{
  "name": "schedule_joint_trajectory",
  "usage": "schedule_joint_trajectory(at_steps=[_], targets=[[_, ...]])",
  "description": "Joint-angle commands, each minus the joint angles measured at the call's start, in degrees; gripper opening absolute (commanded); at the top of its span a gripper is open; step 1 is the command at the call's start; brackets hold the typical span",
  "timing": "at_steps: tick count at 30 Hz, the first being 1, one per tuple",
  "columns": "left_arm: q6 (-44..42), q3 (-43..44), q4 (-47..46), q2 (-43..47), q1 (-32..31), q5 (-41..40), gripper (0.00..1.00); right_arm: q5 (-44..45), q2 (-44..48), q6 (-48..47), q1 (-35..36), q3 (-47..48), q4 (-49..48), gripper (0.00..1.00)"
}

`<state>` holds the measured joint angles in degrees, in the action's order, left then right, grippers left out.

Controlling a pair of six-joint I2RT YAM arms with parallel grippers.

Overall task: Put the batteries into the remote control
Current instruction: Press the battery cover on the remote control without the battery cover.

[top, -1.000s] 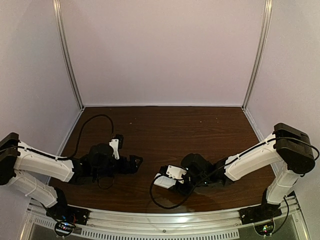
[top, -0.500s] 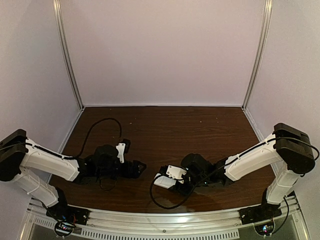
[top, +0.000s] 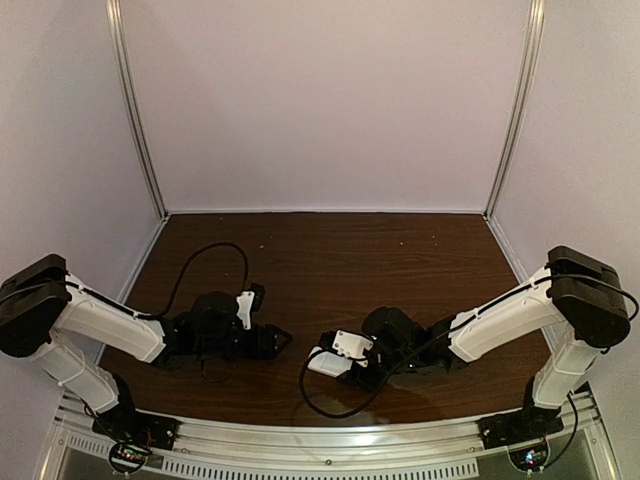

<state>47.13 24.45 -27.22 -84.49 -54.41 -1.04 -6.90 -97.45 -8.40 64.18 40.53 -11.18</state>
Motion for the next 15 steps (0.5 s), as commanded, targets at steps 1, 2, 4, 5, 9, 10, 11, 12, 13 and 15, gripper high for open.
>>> schedule_joint_trajectory(at_steps=[1,2,4,5,9,10,11,12,13,15], targets=[[0.64,-1.64,-3.5,-1.19,0.45,2.79,0.6,0.77,-1.09,0.34,-0.23,-0.19,-0.34,0.39],[0.71,-1.79,-3.94,-1.47,0.49,3.4,0.59,0.77,-1.14,0.38,-0.22,-0.18,-0.32,0.39],[0.7,-2.11,-4.54,-1.89,0.5,4.1,0.56,0.82,-1.16,0.39,-0.29,-0.1,-0.28,0.38],[0.82,-2.12,-4.71,-2.1,0.45,4.26,0.55,0.78,-1.16,0.4,-0.22,-0.09,-0.24,0.38],[0.77,-2.14,-5.77,-3.37,0.49,5.38,0.51,0.85,-1.29,0.54,-0.24,-0.19,-0.2,0.38],[0.63,-2.05,-5.96,-3.78,0.45,5.66,0.49,0.87,-1.28,0.6,-0.21,-0.26,-0.15,0.38],[0.45,-1.72,-5.87,-4.13,0.47,5.9,0.47,0.82,-1.21,0.58,-0.27,-0.39,-0.39,0.38],[0.21,-1.41,-5.64,-4.44,0.46,6.49,0.46,0.75,-1.17,0.69,-0.22,-0.6,-0.71,0.38],[0.14,-1.21,-5.57,-4.7,0.45,6.98,0.46,0.73,-1.21,0.73,-0.21,-0.66,-0.83,0.38],[0.19,-1.22,-5.92,-5.12,0.45,7.4,0.45,0.73,-1.33,0.7,-0.22,-0.6,-0.77,0.38]])
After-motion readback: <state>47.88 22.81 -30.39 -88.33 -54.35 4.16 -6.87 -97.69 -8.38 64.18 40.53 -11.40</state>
